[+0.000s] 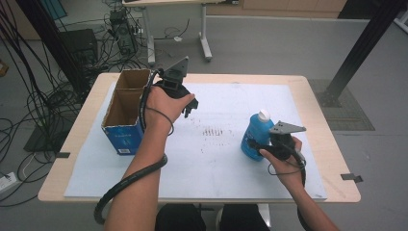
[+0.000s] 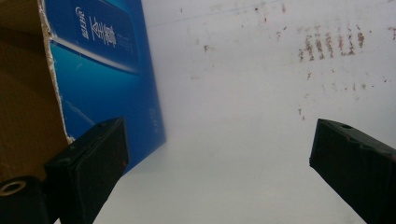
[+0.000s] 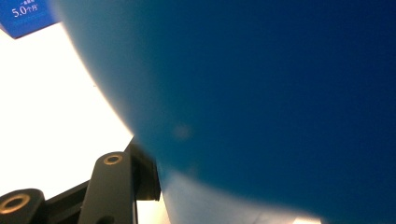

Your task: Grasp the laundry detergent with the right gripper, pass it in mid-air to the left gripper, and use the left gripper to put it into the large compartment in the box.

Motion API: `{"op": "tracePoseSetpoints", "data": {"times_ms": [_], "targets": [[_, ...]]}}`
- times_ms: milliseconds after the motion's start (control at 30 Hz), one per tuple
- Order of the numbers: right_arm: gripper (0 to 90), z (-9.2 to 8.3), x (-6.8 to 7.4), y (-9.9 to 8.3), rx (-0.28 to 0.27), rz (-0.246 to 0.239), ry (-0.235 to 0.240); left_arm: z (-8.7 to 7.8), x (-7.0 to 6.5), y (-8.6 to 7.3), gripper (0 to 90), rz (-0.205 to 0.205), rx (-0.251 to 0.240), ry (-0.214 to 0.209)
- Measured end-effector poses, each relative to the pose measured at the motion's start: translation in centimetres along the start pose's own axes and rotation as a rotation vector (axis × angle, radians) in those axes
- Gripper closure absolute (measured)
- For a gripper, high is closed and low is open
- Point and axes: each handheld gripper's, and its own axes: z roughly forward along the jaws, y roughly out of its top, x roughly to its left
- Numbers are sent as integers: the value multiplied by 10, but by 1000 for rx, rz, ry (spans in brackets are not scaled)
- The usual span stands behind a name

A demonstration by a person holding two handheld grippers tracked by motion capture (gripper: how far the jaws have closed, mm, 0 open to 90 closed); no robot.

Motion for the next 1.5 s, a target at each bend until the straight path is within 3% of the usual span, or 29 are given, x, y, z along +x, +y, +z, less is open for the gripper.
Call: {"op": "tracePoseSetpoints", "data": {"times_ms": [467,700,800,1100,1200,1300,1367,1433,1467,1500], "targets": [[430,0,-2,3,16,5,8,-1,0,2,55,19,-4,-23],[433,-1,-4,9,41,25,32,-8,-1,0,55,62,-10,-28],[433,-2,-6,13,42,29,38,-14,-2,0,55,100,-8,-33],[433,-9,-13,50,36,-5,63,-41,-4,2,53,219,-36,-70],[433,-9,-15,57,36,-13,71,-44,-3,3,55,239,-34,-77],[433,-6,-16,70,43,-27,92,-56,-5,8,55,304,-53,-94],[433,-5,-17,72,47,-27,100,-59,-6,9,53,316,-68,-108],[433,0,-17,79,56,-29,128,-70,-6,13,49,367,-77,-126],[433,0,-17,79,56,-29,128,-70,-6,13,48,367,-77,-126],[433,3,-16,83,62,-36,146,-77,-6,14,49,404,-84,-146]]}}
